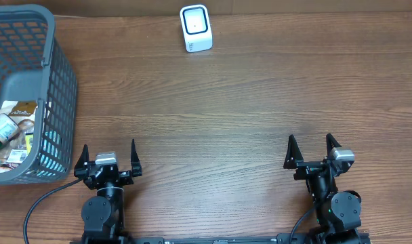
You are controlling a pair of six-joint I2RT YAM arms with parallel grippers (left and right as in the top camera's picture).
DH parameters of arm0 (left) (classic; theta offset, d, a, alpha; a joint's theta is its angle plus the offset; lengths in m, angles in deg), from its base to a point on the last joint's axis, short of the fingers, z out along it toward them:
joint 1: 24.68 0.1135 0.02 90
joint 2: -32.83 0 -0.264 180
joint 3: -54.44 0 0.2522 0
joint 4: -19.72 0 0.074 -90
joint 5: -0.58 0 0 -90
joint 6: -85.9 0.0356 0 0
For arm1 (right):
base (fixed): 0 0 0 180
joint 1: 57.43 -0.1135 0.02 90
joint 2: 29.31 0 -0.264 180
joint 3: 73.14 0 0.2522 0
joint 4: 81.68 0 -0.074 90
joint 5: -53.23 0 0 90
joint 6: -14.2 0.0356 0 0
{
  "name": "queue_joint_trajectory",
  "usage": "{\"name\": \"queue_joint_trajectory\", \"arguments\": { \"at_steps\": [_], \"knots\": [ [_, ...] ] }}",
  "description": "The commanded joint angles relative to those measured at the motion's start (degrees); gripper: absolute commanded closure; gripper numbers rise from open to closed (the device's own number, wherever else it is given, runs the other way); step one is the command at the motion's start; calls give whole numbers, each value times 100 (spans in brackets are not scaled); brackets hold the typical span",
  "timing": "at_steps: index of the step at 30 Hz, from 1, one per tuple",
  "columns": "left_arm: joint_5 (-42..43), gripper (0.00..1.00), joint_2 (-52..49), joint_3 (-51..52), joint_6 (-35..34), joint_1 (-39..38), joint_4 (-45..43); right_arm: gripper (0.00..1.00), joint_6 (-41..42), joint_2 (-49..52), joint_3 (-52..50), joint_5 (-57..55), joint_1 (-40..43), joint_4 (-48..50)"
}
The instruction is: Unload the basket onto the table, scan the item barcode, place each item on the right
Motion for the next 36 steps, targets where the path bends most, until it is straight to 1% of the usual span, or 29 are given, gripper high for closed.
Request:
{"name": "queue_joint_trajectory", "arguments": {
  "at_steps": [1, 8, 10, 13, 23, 26, 30, 33, 36],
  "knots": [
    [66, 1, 55, 55, 114, 33, -35, 0, 28, 0, -59, -81, 2, 33],
    [146, 0, 55, 55, 37, 33, -138, 0, 28, 0, -59, -81, 2, 31],
    [448, 0, 55, 52, -94, 33, -260, 0, 28, 0, -59, -81, 2, 33],
    [719, 0, 55, 24, -85, 33, -339, 0, 28, 0, -59, -81, 2, 31],
    [815, 0, -59, -564, -101, 33, -299, 0, 28, 0, -59, -81, 2, 33],
    [828, 0, -413, -964, -105, 33, -295, 0, 26, 0, -59, -81, 2, 31],
    [994, 0, -1263, -1768, -262, 33, -286, 0, 28, 0, -59, -81, 2, 33],
    [1287, 0, -2194, -2736, -275, 33, -33, 0, 26, 0, -59, -81, 2, 33],
    [1631, 0, -3169, -3941, -273, 33, 533, 0, 26, 0, -59, -81, 2, 31]
  ]
}}
